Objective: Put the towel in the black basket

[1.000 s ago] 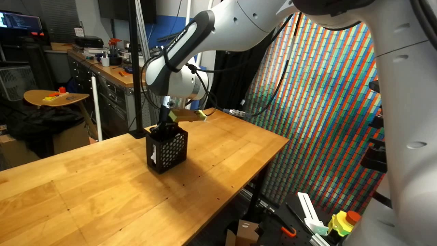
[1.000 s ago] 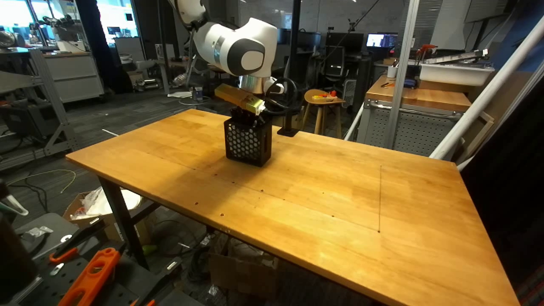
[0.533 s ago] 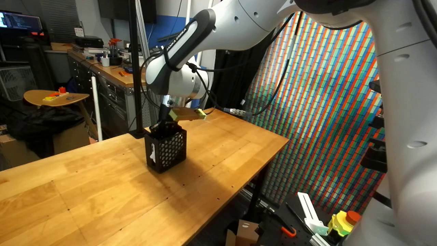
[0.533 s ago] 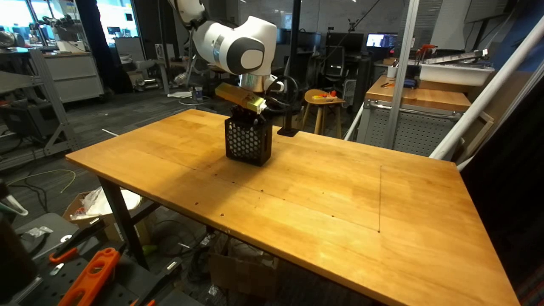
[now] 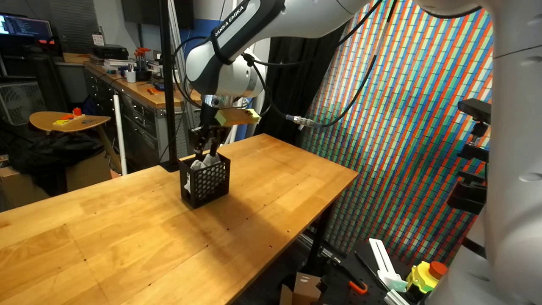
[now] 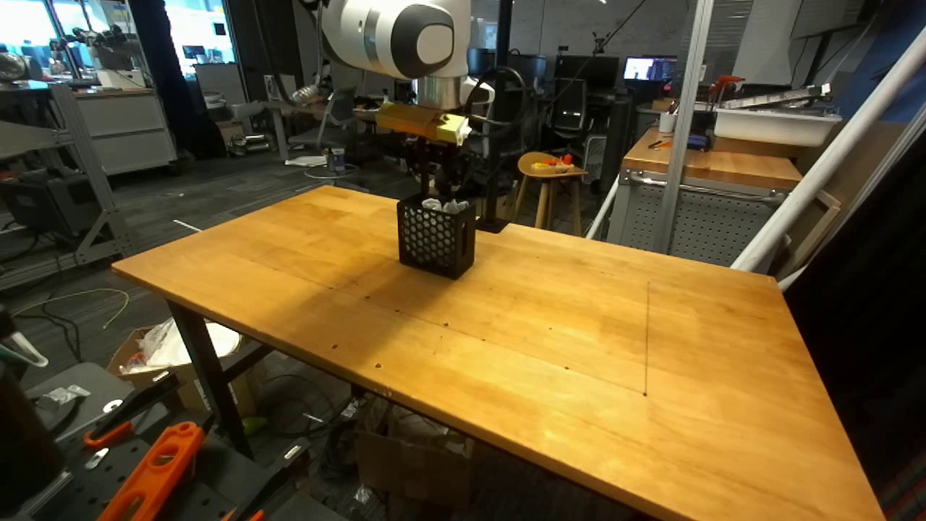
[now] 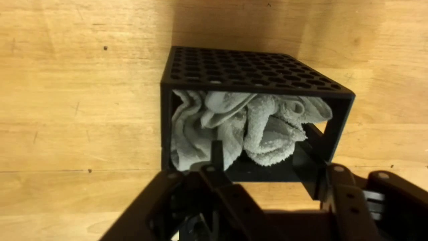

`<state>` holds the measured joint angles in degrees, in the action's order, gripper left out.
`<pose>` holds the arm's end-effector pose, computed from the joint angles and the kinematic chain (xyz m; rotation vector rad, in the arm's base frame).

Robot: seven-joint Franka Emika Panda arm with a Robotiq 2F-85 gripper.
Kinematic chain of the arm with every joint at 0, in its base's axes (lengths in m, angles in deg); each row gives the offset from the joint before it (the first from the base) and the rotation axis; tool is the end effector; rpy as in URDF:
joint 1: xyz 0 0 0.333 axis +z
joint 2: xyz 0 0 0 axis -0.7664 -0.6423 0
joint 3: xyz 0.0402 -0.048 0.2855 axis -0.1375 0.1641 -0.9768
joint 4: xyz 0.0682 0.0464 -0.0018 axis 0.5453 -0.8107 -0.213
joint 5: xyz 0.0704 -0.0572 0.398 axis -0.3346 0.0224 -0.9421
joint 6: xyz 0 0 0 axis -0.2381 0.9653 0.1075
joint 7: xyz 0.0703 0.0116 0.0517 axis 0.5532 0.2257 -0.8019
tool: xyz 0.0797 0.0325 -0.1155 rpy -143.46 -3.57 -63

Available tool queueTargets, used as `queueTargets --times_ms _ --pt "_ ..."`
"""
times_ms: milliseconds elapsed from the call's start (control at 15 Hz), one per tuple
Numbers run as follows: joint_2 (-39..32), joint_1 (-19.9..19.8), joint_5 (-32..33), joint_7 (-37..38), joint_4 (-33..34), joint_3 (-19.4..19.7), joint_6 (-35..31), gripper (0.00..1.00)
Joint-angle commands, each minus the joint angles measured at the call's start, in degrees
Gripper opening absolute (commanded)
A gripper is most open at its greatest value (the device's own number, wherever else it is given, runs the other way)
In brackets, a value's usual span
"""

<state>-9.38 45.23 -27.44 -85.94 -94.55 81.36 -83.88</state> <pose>0.6509 -0.0207 0.2485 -3.0470 -0.1390 -0.2404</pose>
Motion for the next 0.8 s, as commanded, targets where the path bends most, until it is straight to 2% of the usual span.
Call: queueTargets --times_ms 0,67,200,533,733 --pt "3.81 1.51 2.65 2.04 -1.52 0.96 0.12 0.78" --pt "4.39 1.7 3.12 2.33 -1.61 1.0 0.18 0.72" --pt "5.46 2.12 4.19 2.98 -1.61 1.12 0.17 0.51" --pt "6.62 2.82 6.78 2.74 -1.28 1.16 -0.38 0.14" --pt "5.77 2.52 8.9 1.68 -1.0 1.62 -0.44 0.06"
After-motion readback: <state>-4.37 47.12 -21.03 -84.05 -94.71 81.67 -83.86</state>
